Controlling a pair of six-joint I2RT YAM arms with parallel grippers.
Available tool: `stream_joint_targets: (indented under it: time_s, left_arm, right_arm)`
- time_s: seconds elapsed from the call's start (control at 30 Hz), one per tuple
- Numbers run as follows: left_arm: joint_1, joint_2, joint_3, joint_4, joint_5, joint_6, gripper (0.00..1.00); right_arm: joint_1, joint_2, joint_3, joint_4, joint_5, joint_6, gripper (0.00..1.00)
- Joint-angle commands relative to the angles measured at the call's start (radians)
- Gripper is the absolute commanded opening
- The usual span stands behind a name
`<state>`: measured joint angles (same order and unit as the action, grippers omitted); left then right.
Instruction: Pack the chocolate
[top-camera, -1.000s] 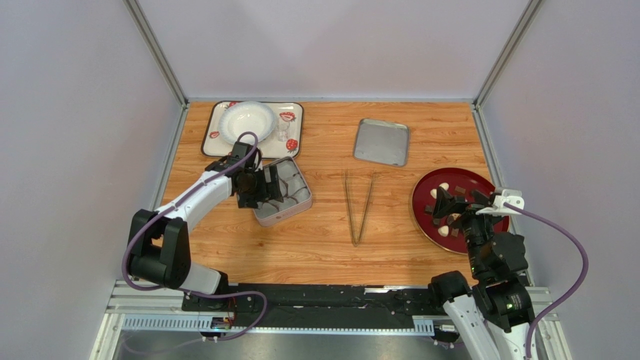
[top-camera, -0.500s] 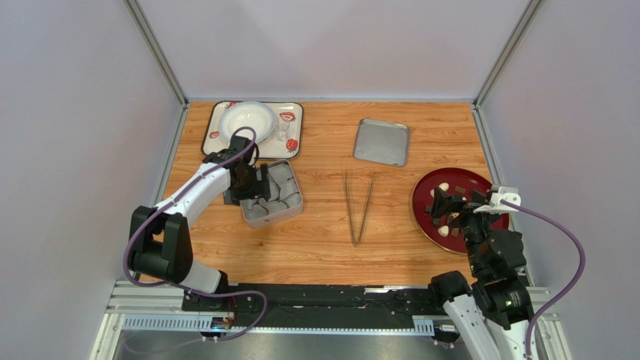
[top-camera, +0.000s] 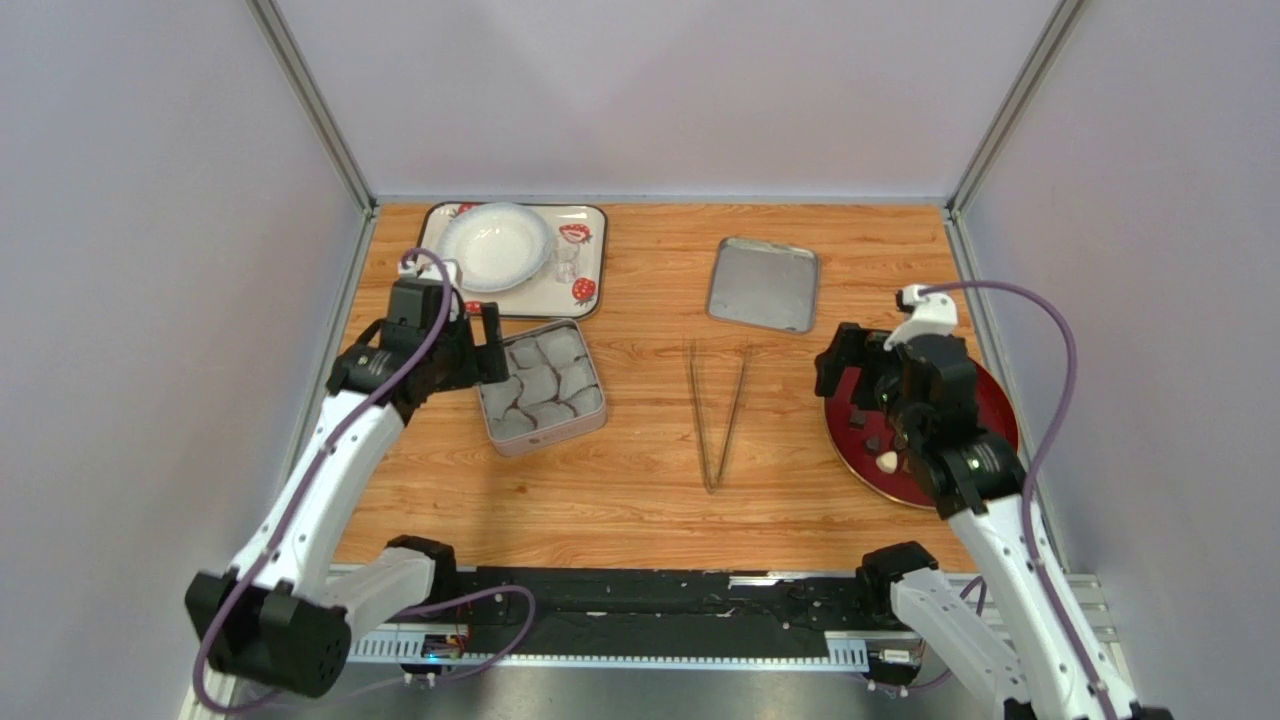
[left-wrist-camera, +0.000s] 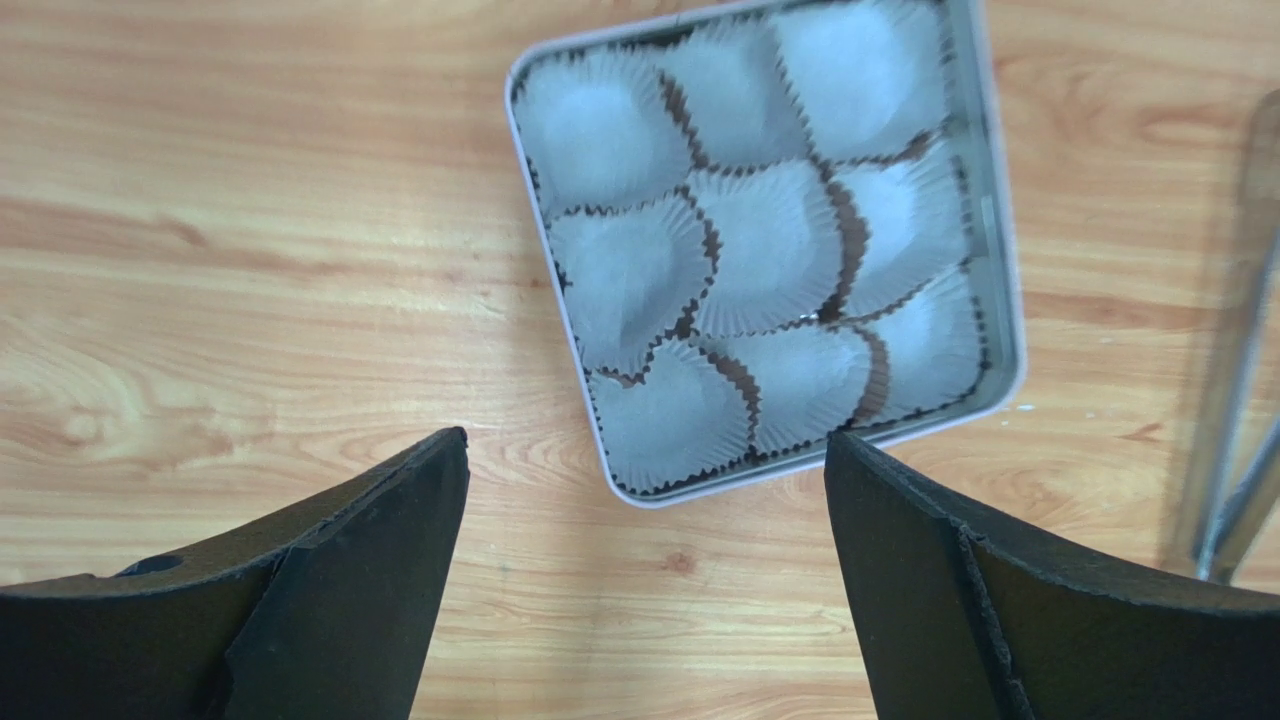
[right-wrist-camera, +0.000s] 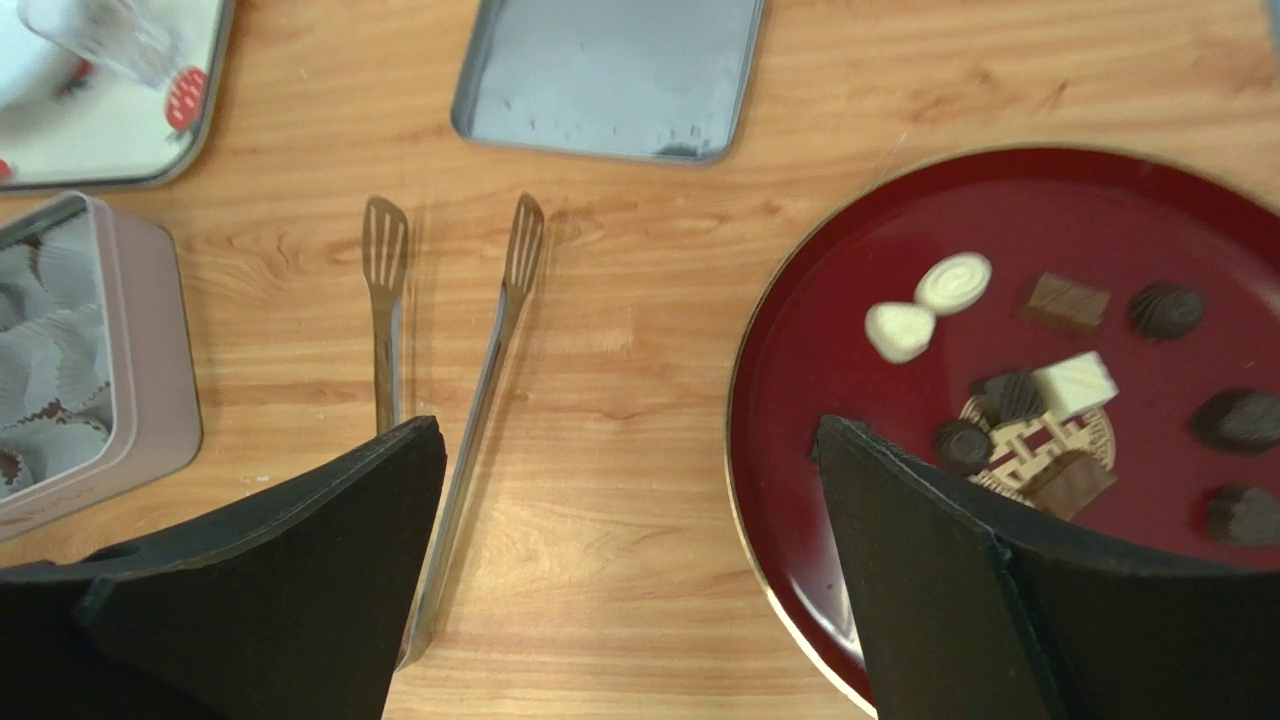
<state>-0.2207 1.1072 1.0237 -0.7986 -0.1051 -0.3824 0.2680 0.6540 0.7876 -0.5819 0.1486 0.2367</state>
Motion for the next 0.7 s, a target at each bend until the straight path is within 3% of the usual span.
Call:
stream_joint_targets:
  time_s: [0.0,0.2,0.33,0.67]
  left_arm:
    - [0.001,-0.173,-0.048,0.033,-0.033,0.083,0.97]
    - [0.001,-0.314,-0.117,0.047,-0.033,0.109,0.98]
    - [-0.02,-0.322,-0.126,0.056,-0.033,0.112,0.98]
    - [-0.068,-0.349,-0.129,0.058,-0.074,0.122,0.98]
  right_arm:
    - [0.004,0.255,0.099,-0.087,0.027,0.146,1.0]
    - [-0.058,0.551,0.189,-0.09,0.057,0.231,1.0]
    - [-0.07,0.767,0.245,-0.062,0.086,0.23,0.99]
    - [-0.075,1.041,0.32,0.023,-0.041,0.214,0.88]
